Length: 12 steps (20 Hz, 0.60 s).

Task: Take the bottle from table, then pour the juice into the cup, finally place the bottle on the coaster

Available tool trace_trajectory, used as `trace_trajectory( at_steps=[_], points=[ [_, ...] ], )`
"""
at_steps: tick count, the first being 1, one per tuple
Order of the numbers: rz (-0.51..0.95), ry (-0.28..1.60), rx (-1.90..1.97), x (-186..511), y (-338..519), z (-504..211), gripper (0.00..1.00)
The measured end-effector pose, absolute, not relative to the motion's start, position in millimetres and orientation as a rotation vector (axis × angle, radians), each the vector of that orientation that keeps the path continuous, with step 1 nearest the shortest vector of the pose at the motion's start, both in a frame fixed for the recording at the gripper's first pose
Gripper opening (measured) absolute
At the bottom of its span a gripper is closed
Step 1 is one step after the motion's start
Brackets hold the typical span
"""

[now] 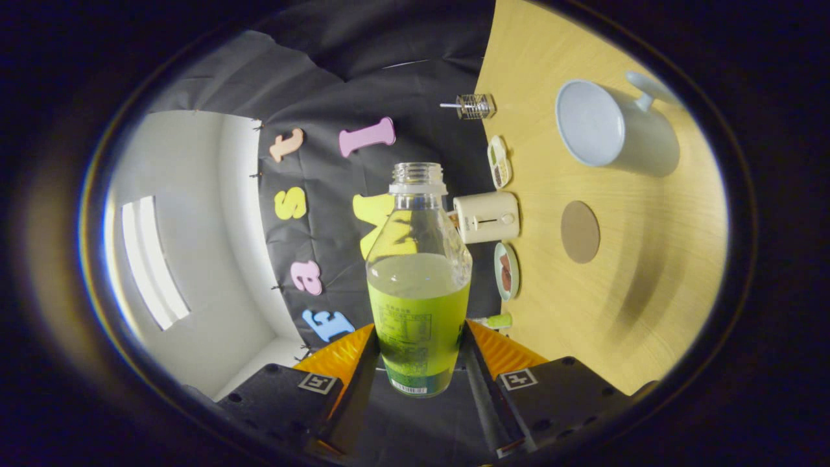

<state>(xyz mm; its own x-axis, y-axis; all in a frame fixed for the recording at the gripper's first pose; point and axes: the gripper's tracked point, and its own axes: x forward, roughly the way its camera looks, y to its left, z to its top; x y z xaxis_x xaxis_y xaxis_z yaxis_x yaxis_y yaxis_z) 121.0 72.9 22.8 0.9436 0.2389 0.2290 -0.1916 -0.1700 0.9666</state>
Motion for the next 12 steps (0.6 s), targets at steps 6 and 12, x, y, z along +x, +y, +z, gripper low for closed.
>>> trace_trajectory(
  at_steps=[6, 12],
  points=[
    [0.384, 0.037, 1.756, 124.9, 69.5, 26.8, 0.76],
    [0.364, 0.03, 1.805, 131.1, 62.5, 24.2, 0.76]
  ],
)
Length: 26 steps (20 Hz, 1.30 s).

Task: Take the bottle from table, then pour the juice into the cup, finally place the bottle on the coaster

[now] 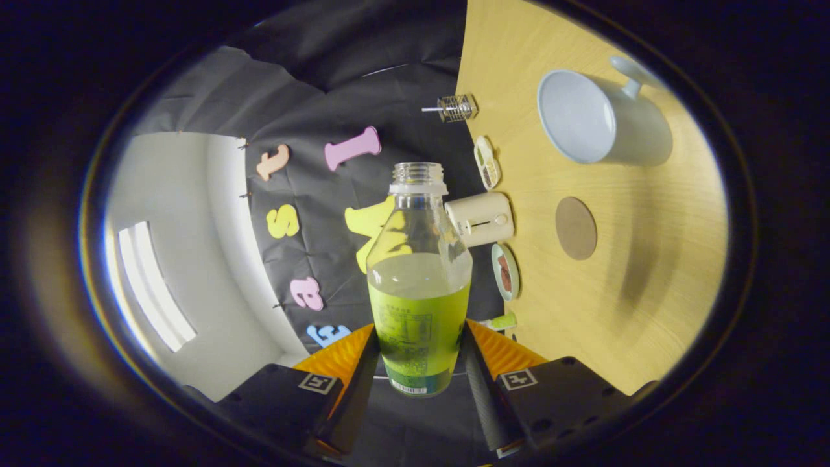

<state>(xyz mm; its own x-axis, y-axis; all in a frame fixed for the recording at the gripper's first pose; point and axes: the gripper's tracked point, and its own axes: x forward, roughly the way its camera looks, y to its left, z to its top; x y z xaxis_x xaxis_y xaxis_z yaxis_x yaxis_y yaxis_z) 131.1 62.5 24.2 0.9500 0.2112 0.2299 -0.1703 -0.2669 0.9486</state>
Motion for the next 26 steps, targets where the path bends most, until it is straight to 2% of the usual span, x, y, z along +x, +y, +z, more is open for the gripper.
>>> trace_trajectory(
  at_steps=[26],
  points=[
    [0.403, -0.008, 1.943, 138.9, 58.6, 58.9, 0.76]
  ],
)
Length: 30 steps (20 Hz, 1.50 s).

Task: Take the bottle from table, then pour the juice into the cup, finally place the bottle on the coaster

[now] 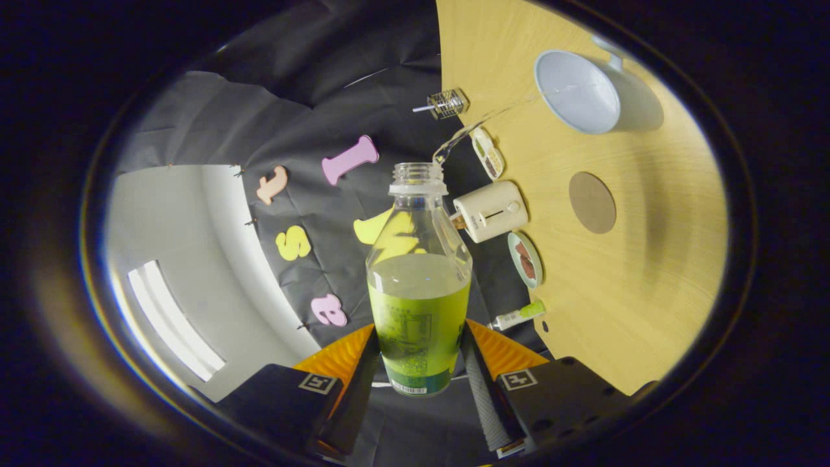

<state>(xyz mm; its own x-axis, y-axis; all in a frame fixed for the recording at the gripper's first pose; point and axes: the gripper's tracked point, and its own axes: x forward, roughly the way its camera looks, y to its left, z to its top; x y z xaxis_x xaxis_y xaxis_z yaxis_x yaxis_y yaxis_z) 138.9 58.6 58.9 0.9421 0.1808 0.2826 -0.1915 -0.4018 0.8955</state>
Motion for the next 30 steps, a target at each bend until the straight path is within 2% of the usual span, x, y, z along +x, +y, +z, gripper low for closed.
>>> trace_trajectory(
  at_steps=[11, 30],
  points=[
    [0.441, -0.048, 2.0, 142.0, 55.7, 73.6, 0.76],
    [0.403, -0.072, 2.092, 141.2, 41.2, 72.3, 0.76]
  ],
)
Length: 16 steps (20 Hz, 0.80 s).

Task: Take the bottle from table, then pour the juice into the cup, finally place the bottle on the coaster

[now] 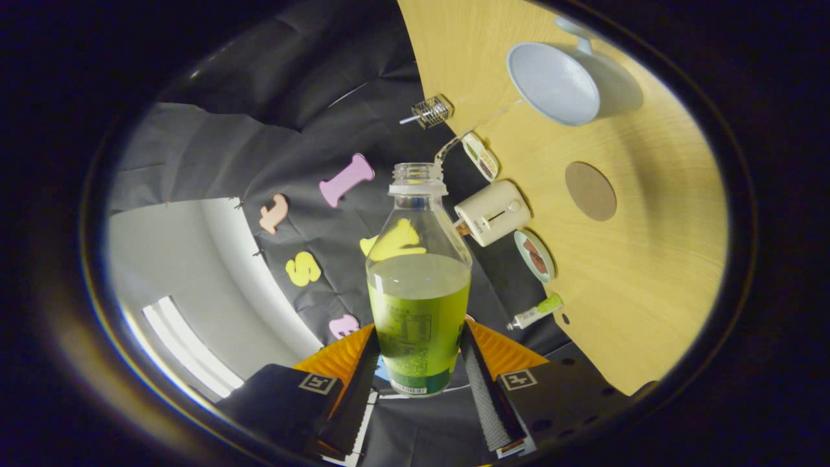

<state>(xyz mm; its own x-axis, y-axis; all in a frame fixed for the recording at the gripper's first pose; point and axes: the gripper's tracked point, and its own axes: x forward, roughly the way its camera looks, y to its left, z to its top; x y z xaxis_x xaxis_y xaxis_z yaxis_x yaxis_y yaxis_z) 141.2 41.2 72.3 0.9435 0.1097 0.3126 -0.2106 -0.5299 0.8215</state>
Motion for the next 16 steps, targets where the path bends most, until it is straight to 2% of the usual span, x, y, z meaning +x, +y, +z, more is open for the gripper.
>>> trace_trajectory(
  at_steps=[16],
  points=[
    [0.388, -0.103, 2.194, 146.0, 29.6, 84.8, 0.76]
  ],
)
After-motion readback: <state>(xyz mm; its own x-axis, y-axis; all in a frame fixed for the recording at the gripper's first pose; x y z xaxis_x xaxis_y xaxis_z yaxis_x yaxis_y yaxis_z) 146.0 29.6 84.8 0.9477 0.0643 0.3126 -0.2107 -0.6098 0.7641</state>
